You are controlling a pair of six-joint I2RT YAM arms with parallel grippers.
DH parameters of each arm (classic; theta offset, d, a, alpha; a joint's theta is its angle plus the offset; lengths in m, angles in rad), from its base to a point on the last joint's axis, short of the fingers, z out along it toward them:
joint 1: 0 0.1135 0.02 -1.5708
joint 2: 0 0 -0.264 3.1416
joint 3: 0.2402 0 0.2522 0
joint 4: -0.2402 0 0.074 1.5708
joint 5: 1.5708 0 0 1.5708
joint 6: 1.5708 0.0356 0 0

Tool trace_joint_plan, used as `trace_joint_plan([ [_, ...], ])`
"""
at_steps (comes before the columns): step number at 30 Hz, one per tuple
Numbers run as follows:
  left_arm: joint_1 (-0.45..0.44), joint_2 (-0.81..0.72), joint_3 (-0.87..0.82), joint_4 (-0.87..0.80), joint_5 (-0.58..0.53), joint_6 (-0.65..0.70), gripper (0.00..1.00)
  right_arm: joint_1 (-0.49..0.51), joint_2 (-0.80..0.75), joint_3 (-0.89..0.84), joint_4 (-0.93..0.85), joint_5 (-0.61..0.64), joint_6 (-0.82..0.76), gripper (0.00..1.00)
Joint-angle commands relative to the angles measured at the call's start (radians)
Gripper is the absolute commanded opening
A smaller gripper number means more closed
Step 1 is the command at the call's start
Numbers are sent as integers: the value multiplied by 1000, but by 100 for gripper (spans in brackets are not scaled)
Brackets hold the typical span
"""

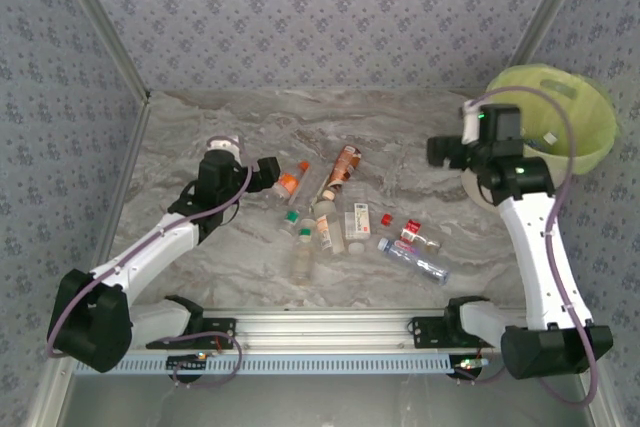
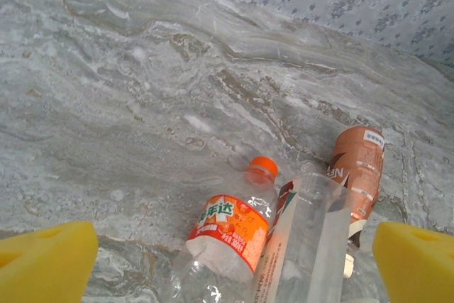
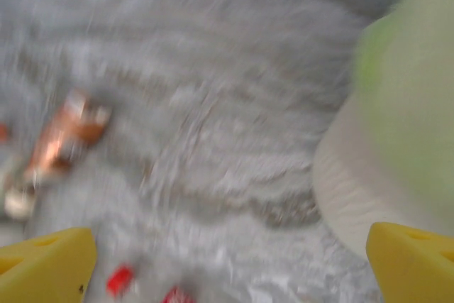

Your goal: Put the plastic bottles in the bin

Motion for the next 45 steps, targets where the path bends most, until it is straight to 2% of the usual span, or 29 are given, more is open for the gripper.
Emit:
trace_joint_plan([
  [1, 10, -23, -14, 26, -15, -28, 99, 108, 9, -48, -189, -10, -221, 100],
  [5, 16, -26, -17, 23, -7, -33, 99, 220, 50, -137, -282, -52, -373, 100],
  [9, 19, -38, -22, 22, -14, -36, 99, 341, 116, -231, -333, -28, -488, 100],
  [14, 24, -54, -31, 11, -16, -39, 100, 434, 191, -308, -305, -23, -516, 100],
  [22, 33, -81, -51, 1, -38, -40, 100, 496, 253, -385, -284, -104, -486, 97],
  [27, 35, -76, -51, 5, -38, -48, 99, 522, 286, -450, -160, -31, -457, 95],
  [30, 38, -75, -52, 13, -35, -53, 100, 528, 301, -493, -66, 18, -453, 87],
  [37, 41, -74, -50, 12, -35, -55, 100, 592, 366, -538, 48, 101, -507, 82],
  [45, 44, -79, -53, 4, -38, -53, 99, 610, 352, -548, 105, 143, -526, 54],
])
